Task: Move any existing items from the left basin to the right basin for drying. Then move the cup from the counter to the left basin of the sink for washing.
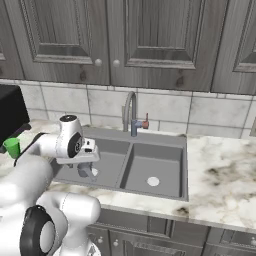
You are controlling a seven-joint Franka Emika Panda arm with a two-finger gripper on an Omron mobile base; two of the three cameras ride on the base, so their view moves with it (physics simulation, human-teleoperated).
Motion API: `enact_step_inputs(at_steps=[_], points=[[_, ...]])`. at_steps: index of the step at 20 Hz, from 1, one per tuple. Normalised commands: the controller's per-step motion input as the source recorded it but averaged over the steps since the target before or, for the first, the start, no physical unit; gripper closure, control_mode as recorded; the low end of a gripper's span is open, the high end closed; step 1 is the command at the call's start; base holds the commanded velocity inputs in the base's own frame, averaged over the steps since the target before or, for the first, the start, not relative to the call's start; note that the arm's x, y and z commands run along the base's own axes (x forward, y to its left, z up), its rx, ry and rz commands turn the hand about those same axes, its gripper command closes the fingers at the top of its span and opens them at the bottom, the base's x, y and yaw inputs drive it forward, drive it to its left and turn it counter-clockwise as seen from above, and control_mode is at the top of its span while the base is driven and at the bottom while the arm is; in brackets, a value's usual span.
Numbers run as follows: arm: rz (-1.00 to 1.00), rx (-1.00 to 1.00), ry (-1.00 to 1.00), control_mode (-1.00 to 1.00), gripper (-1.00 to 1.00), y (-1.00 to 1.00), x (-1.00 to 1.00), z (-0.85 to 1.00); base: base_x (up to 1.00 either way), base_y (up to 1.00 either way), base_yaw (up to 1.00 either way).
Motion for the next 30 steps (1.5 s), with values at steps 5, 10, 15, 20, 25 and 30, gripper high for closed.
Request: enact_step_inputs(at_steps=[5,10,15,20,25,30], points=[[0.12,0.00,0.00,-1.00,-1.00,0.01,0.43,-0.37,0.00,0.00,0.00],[0.11,0.00,0.00,-1.00,-1.00,0.03,0.43,-0.33,0.00,0.00,0.00],[0.09,0.00,0.00,-1.00,-1.00,0.10,0.38,-0.35,0.00,0.00,0.00],[0.07,0.00,0.00,-1.00,-1.00,0.05,0.32,-0.29,0.00,0.00,0.00],[0.06,0.00,0.00,-1.00,-1.00,0.00,0.32,-0.25,0.00,0.00,0.00],[0.05,0.00,0.00,-1.00,-1.00,0.00,0.29,-0.27,0.00,0.00,0.00]])
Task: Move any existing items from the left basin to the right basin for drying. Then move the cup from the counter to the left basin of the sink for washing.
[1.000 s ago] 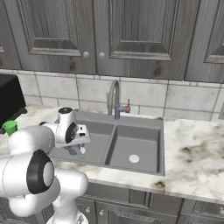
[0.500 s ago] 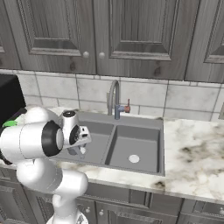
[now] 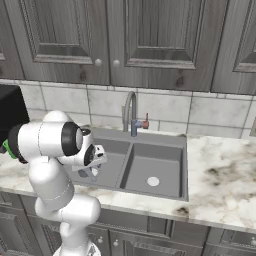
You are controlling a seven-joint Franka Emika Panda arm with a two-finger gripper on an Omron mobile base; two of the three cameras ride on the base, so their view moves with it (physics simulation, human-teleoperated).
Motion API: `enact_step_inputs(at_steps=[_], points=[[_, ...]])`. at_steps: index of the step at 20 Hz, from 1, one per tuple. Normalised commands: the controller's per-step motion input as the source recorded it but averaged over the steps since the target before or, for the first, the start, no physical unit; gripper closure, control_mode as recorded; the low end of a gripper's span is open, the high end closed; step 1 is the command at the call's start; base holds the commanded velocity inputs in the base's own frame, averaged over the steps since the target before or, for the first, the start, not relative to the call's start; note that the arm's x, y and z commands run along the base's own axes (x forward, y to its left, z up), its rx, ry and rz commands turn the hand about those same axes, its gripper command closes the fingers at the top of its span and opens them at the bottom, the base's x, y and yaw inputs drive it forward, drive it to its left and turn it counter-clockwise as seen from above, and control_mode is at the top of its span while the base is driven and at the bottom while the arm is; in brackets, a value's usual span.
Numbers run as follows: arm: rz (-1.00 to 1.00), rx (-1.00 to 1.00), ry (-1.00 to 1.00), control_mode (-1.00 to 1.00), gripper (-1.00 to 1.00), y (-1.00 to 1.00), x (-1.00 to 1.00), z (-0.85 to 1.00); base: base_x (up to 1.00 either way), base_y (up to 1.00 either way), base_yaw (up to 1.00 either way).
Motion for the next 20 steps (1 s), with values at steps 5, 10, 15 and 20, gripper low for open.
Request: enact_step_inputs(at_steps=[5,10,15,20], points=[[0.03,-0.02,0.00,-1.00,-1.00,0.09,0.04,-0.33,0.00,0.00,0.00],[0.01,-0.01,0.00,-1.00,-1.00,0.05,0.00,-0.25,0.00,0.00,0.00],[0.00,0.00,0.00,-1.00,-1.00,0.00,0.03,-0.30,0.00,0.00,0.00],[0.00,0.00,0.00,-1.00,1.00,0.00,0.04,-0.24,0.00,0.00,0.00]])
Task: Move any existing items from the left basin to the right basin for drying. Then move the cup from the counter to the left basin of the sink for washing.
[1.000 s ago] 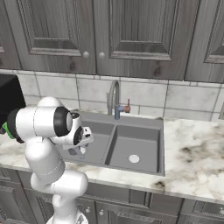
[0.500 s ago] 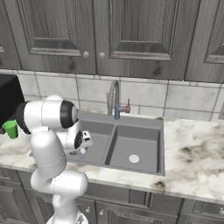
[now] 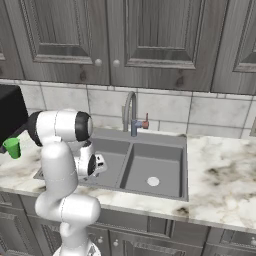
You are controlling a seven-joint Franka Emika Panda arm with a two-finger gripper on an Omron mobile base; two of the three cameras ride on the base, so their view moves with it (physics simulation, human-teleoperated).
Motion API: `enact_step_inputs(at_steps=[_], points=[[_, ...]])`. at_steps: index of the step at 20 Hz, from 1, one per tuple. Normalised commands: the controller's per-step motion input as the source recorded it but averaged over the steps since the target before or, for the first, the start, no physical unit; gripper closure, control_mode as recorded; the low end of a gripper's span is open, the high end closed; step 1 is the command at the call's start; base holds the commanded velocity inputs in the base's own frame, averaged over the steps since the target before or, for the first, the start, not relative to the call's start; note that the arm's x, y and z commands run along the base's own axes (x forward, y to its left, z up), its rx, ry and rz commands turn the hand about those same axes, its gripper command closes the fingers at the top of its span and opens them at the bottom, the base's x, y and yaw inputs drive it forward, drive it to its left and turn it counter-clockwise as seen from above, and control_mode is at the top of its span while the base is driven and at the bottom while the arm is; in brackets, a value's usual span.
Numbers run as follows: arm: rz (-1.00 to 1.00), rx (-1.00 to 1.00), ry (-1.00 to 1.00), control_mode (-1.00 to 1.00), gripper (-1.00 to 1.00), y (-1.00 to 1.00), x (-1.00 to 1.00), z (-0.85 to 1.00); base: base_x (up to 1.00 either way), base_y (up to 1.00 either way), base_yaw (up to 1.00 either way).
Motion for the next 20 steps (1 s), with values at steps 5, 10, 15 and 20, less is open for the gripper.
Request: enact_step_inputs(at_steps=[5,10,15,20], points=[[0.00,0.00,-0.01,-1.00,1.00,0.00,0.00,0.00,0.00,0.00,0.00],[0.00,0.00,-0.06,-1.00,1.00,0.00,-0.10,0.34,0.00,0.00,0.00],[0.00,-0.02,-0.10,-1.00,1.00,0.00,-0.22,0.77,0.00,0.00,0.00],[0.00,0.00,-0.10,-1.00,1.00,0.00,-0.11,0.93,0.00,0.00,0.00]])
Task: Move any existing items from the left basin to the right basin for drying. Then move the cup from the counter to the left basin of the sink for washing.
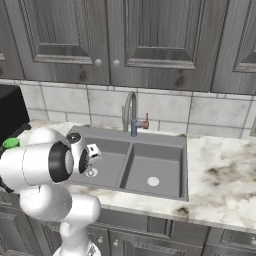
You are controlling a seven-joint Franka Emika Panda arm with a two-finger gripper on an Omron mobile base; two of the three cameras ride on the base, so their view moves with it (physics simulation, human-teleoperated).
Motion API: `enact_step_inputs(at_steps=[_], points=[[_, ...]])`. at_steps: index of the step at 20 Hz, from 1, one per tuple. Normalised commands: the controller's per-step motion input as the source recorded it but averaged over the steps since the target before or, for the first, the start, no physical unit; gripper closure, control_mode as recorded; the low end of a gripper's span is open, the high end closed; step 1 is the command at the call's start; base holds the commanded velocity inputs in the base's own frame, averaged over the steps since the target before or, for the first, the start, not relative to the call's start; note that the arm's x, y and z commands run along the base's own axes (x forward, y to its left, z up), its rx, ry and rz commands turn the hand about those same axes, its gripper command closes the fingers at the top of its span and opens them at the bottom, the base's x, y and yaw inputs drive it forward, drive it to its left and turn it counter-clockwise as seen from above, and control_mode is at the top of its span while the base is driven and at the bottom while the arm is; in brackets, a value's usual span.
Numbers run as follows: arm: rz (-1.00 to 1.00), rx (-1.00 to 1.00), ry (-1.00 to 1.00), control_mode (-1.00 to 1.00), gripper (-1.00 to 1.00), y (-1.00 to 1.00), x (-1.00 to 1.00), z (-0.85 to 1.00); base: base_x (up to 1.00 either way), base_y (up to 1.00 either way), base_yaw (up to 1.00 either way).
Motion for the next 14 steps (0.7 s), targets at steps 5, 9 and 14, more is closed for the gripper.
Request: enact_step_inputs(at_steps=[5,9,14], points=[[0.00,0.00,-0.07,-1.00,1.00,0.00,-0.05,0.97,0.00,0.00,0.00],[-0.01,0.00,-0.04,-1.00,1.00,0.00,-0.22,0.68,0.00,0.00,0.00],[-0.05,0.00,-0.05,-1.00,1.00,-0.04,-0.34,0.48,0.00,0.00,0.00]])
